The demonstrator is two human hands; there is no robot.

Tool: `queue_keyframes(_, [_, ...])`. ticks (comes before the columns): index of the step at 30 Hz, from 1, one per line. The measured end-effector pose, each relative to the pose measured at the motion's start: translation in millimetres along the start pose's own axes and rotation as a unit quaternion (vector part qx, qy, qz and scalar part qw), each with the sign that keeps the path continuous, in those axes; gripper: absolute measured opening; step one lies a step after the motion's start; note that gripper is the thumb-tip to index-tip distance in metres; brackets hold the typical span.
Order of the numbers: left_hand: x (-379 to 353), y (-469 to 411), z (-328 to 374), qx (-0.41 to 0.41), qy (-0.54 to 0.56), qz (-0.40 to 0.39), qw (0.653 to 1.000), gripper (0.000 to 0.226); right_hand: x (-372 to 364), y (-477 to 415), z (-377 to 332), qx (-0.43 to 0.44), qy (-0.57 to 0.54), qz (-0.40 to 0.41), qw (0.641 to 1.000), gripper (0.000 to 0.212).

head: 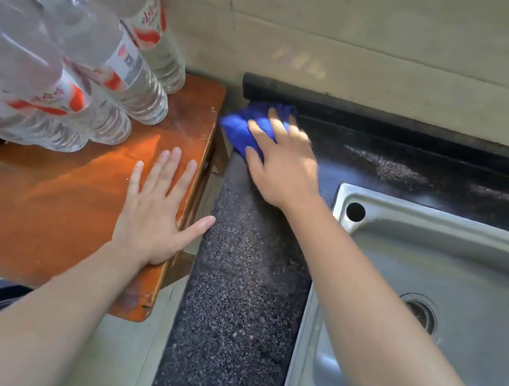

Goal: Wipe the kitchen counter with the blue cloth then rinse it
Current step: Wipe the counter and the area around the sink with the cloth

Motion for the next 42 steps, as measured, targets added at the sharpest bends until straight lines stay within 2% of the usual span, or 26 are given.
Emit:
queue_keyframes(3, [0, 2, -1, -0.001, -0.004, -0.007, 1.000, 0.093, 7, 48, 62, -0.110, -0.003, 0.060, 0.992, 0.056])
queue_keyframes(5, [-1, 2, 0, 0.002, -0.007, -0.004, 1.000, 0.092, 14, 71, 92, -0.198, 0.004, 0.058, 0.978, 0.057])
queue_keyframes(7, [0, -1, 0, 0.006, -0.010, 0.001, 1.000, 0.091, 12, 61, 90, -0.291, 0.005, 0.072, 0.954, 0.057])
queue_keyframes(9, [-1, -1, -1, 0.007, -0.016, -0.003, 1.000, 0.090, 4, 36, 54, -0.328, 0.003, 0.097, 0.940, 0.056])
queue_keyframes(12, [-1, 1, -4, 0.010, -0.016, -0.001, 1.000, 0.088, -12, 4, -11, -0.264, -0.008, 0.112, 0.958, 0.050])
queue_keyframes(15, [-1, 0, -6, 0.008, -0.005, 0.005, 1.000, 0.079, -15, -12, -48, -0.205, -0.034, 0.091, 0.974, 0.048])
queue_keyframes(17, [-1, 0, -6, 0.011, 0.002, 0.009, 1.000, 0.075, -10, -14, -52, -0.142, -0.021, 0.041, 0.989, 0.049])
queue_keyframes(19, [-1, 2, -8, 0.013, 0.010, 0.014, 1.000, 0.075, -4, -6, -27, -0.080, -0.001, 0.020, 0.997, 0.050])
queue_keyframes(22, [0, 2, -9, 0.011, 0.006, 0.015, 1.000, 0.076, 12, 31, 51, -0.113, 0.041, 0.047, 0.992, 0.052])
queue_keyframes(24, [1, -1, -7, 0.011, 0.005, 0.015, 1.000, 0.077, 22, 54, 92, -0.170, 0.052, 0.020, 0.984, 0.055])
queue_keyframes(26, [1, -3, -4, 0.011, 0.008, 0.014, 1.000, 0.078, 20, 61, 97, -0.234, 0.043, 0.016, 0.971, 0.057])
queue_keyframes(28, [0, -2, -4, 0.013, 0.010, 0.007, 1.000, 0.078, 12, 64, 67, -0.250, 0.033, 0.022, 0.967, 0.057])
queue_keyframes(32, [-1, 2, -5, 0.016, 0.009, 0.007, 1.000, 0.077, -9, 126, 2, -0.113, -0.004, 0.023, 0.993, 0.050])
queue_keyframes(35, [-1, 2, -5, 0.012, 0.010, 0.013, 1.000, 0.074, -11, 181, -1, -0.014, -0.017, -0.017, 1.000, 0.049])
queue_keyframes(37, [-2, 2, -5, 0.012, 0.011, 0.016, 1.000, 0.073, -10, 185, 10, 0.037, -0.008, -0.020, 0.999, 0.048])
queue_keyframes(39, [-2, 2, -5, 0.011, 0.010, 0.020, 1.000, 0.072, -6, 162, 23, 0.047, 0.000, -0.013, 0.999, 0.048])
queue_keyframes(42, [-2, -1, -4, 0.007, 0.016, 0.023, 1.000, 0.070, 2, 94, 31, -0.005, -0.005, 0.007, 1.000, 0.051])
Point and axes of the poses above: each hand's wrist, its own y-axis away from the middle knuckle, its own x-axis out of the back of the hand, z = x × y, the point moved 3 cm from there along -y, towards the middle knuckle, and after that the axes turned 1 degree about -z, right-handed, at the moved point
